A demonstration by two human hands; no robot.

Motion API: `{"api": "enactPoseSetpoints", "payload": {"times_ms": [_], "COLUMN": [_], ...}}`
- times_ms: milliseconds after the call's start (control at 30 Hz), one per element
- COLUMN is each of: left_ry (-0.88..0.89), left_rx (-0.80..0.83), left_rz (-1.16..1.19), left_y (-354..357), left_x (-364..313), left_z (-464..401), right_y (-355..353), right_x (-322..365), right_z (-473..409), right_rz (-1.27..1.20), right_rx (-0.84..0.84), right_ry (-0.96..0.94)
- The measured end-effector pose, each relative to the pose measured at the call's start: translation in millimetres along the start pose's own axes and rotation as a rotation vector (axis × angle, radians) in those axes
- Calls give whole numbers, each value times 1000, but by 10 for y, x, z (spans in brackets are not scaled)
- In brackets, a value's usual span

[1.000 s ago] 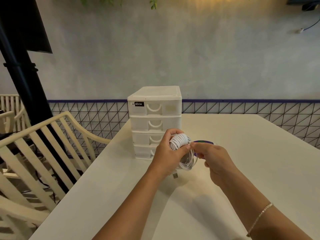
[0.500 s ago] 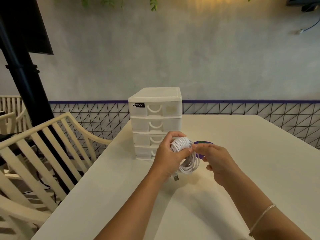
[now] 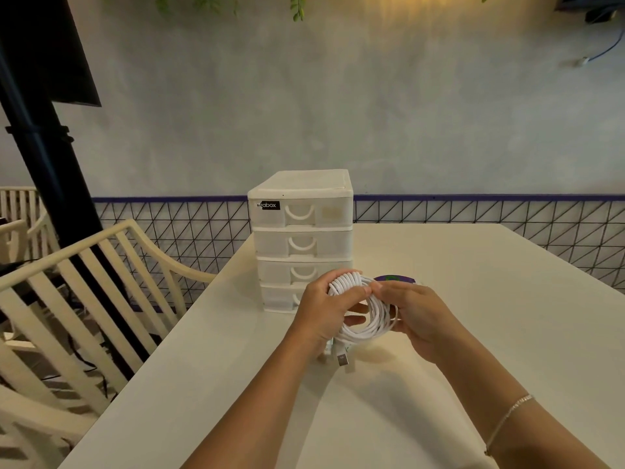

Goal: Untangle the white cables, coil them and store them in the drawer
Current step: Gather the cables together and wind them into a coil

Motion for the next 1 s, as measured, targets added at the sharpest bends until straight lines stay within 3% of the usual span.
{"api": "enactPoseSetpoints", "payload": {"times_ms": [233, 467, 700, 767, 900, 1000], "left_ry": [23, -95, -6, 27, 52, 19], "left_rx": [-109, -195, -284, -307, -334, -302], "left_rz": [-52, 285, 196, 159, 97, 121], "left_y": [-49, -123, -237, -270, -323, -299], "left_x": [14, 32, -25, -44, -103, -107], "left_z": [-22, -27, 1, 3, -7, -16], "right_y": [-15, 201, 229, 228, 286, 256], "right_x": [29, -41, -64, -33, 20, 13], "right_z": [-19, 38, 43, 42, 173, 177], "right_rz": [81, 2, 85, 26, -28, 20], "right_rx": [-92, -49, -59, 33, 474, 537], "right_ry": [-57, -130, -183, -194, -124, -142]}}
Point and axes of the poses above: each hand's wrist, its own z-axis away from the middle knuckle, its own y-axis out of the palm, x = y × z, the point moved 8 cm from there along -z, towards the middle knuckle, and after that the axes turned 2 degrees about -x, right-handed, at the moved point
